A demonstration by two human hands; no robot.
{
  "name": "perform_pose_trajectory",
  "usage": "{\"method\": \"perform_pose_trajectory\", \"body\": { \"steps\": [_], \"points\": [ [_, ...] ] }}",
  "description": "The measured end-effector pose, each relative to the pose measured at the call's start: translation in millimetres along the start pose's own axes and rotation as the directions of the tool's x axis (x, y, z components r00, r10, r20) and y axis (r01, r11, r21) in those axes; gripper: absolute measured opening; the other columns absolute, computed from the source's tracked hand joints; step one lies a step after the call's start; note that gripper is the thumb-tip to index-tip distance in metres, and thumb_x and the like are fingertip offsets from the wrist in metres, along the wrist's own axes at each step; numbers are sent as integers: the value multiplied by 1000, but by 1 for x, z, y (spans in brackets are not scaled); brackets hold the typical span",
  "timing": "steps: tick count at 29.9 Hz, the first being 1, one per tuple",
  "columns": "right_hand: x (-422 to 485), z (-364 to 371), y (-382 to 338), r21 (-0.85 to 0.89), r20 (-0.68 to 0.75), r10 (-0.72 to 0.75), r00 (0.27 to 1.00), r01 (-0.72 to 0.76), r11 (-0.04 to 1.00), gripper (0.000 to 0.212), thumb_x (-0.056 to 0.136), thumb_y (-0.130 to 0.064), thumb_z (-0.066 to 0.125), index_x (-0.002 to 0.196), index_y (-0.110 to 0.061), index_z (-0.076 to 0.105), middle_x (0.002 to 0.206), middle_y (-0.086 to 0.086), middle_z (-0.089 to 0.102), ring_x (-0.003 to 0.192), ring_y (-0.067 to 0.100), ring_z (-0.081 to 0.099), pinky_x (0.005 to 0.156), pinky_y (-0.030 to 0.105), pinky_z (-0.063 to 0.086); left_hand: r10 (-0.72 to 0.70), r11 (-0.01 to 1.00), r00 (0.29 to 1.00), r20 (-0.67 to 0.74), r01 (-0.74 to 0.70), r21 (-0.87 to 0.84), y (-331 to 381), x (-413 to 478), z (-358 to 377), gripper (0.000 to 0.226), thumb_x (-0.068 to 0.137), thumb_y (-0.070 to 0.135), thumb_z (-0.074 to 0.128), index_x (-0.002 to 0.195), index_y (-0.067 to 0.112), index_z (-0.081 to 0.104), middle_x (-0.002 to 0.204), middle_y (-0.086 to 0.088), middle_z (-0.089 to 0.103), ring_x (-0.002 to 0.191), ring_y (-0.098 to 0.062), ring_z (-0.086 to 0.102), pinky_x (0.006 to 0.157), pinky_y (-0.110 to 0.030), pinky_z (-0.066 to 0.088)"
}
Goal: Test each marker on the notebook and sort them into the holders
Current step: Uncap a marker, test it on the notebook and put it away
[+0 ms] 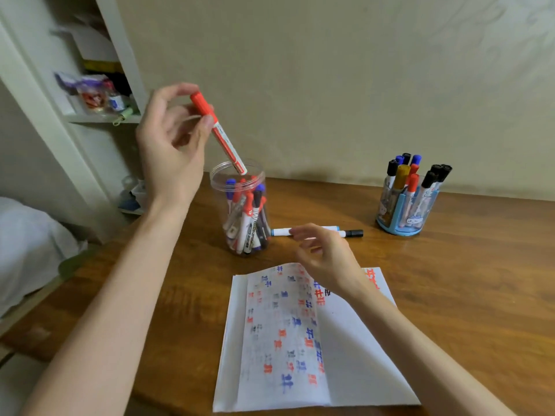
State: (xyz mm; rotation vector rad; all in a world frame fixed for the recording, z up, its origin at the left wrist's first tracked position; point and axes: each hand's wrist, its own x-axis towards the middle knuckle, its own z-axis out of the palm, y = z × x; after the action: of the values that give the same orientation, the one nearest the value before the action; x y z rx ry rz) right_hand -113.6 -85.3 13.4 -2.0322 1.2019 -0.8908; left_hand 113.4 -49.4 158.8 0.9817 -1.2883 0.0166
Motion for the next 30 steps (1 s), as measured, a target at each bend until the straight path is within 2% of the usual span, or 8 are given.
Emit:
{"method": "perform_pose_trajectory", "body": {
  "steps": [7,10,14,17,21,25,27,30],
  "points": [
    [1,6,7,1,3,10,1000,-10,1000,30,100,-21,68,129,-29,70,121,-11,72,103,5,67,88,24,59,-129,938,974,184,60,342,-48,-14,-9,35,94,8,72,126,20,64,126,3,65,103,-5,70,80,-13,55],
    [-1,5,15,-2,-11,23,1000,-23,1000,29,99,-19,69,127,-28,72,115,-12,72,100,3,67,87,24,60,-108,870,961,254,-32,492,-65,-34,-11,20,100,28,63,115,15,70,120,0,64,105,-3,61,86,-9,49],
    [2,-1,23,-4,-21,35,999,-35,999,29,99,-16,69,125,-27,72,111,-14,70,98,1,66,82,17,56,-77,822,961,265,-89,563,-76,-55,-11,47,106,50,45,104,11,70,116,0,59,111,-15,58,95,-48,51],
    [4,-6,30,-11,-38,54,998,-55,998,28,99,-16,68,124,-27,73,114,-11,72,100,4,67,85,23,59,-83,789,956,283,-110,604,-74,-58,-9,44,103,56,47,97,17,66,118,1,54,110,-16,57,93,-51,52],
    [7,-13,39,-34,-68,74,995,-77,996,29,99,-15,68,125,-26,72,117,-8,73,104,7,67,88,29,61,-96,839,956,278,-73,539,-74,-62,-7,41,98,58,54,110,20,66,130,0,52,120,-17,56,100,-51,51],
    [12,-22,50,-136,-128,100,987,-118,984,34,99,-16,70,131,-26,68,128,-3,69,120,13,63,99,35,58,51,887,991,126,-103,451,-67,-81,-1,31,99,31,64,122,9,65,131,-10,54,125,-20,54,105,-39,47],
    [15,-24,56,-272,-156,98,983,-138,952,38,98,-19,71,135,-25,66,137,0,65,133,20,54,111,40,49,112,911,992,54,-124,393,-57,-96,7,23,98,16,65,116,2,66,123,-14,58,119,-18,55,99,-26,47],
    [16,-25,61,-449,-149,83,985,-142,882,38,99,-27,71,136,-27,64,141,2,63,136,24,48,111,45,40,74,959,993,93,-97,267,-40,-117,26,17,96,7,62,111,0,66,112,-10,61,104,-14,59,84,-14,45]
  ]
}}
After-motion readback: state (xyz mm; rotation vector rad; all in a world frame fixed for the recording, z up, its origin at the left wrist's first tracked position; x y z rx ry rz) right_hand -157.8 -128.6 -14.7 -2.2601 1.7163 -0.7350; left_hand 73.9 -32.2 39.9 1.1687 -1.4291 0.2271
